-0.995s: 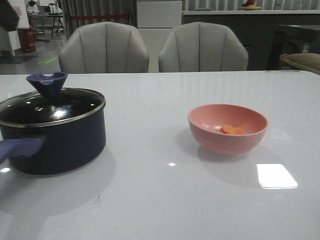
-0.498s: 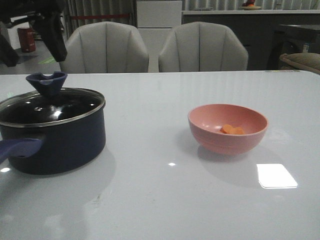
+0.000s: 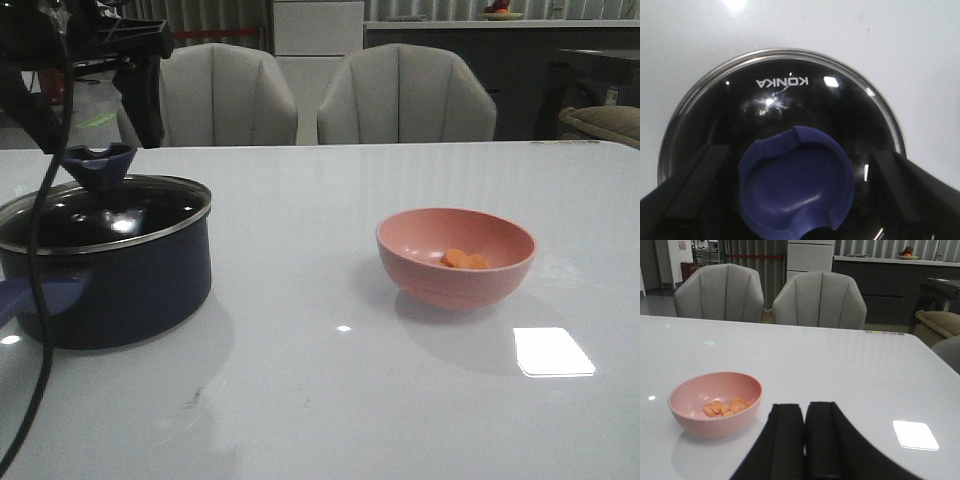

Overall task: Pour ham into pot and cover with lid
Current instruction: 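Lower the left gripper onto the blue knob of the pot lid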

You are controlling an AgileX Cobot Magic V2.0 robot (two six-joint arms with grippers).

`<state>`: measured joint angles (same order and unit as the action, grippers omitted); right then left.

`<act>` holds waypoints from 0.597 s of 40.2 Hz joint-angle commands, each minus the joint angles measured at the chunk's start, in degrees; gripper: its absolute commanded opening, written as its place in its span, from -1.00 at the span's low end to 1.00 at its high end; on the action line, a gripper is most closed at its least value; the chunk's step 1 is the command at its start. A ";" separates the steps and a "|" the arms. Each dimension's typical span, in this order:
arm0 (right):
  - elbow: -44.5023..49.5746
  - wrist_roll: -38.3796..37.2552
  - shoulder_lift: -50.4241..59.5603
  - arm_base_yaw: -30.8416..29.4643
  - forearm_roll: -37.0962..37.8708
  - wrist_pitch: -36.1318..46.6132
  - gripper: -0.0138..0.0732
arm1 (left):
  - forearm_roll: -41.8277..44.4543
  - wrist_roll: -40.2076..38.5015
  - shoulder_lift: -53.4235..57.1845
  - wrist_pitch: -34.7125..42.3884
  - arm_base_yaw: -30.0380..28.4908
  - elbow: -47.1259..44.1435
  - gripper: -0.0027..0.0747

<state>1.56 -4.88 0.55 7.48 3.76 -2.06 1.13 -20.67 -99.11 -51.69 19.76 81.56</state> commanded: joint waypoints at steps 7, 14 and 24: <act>-0.30 0.48 1.21 -0.29 0.64 4.86 -0.34 | 0.18 -1.61 1.31 0.79 0.45 1.68 0.58; -0.30 0.48 1.21 -0.29 0.64 4.86 -0.34 | 0.18 -1.61 0.50 0.30 0.45 1.68 0.58; -0.30 0.48 1.21 -0.29 0.64 4.86 -0.34 | 0.18 -1.61 -0.08 0.27 0.45 1.68 0.55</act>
<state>1.56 -4.88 0.55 7.48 3.76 -2.06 1.15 -21.55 -101.57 -52.89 19.76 81.56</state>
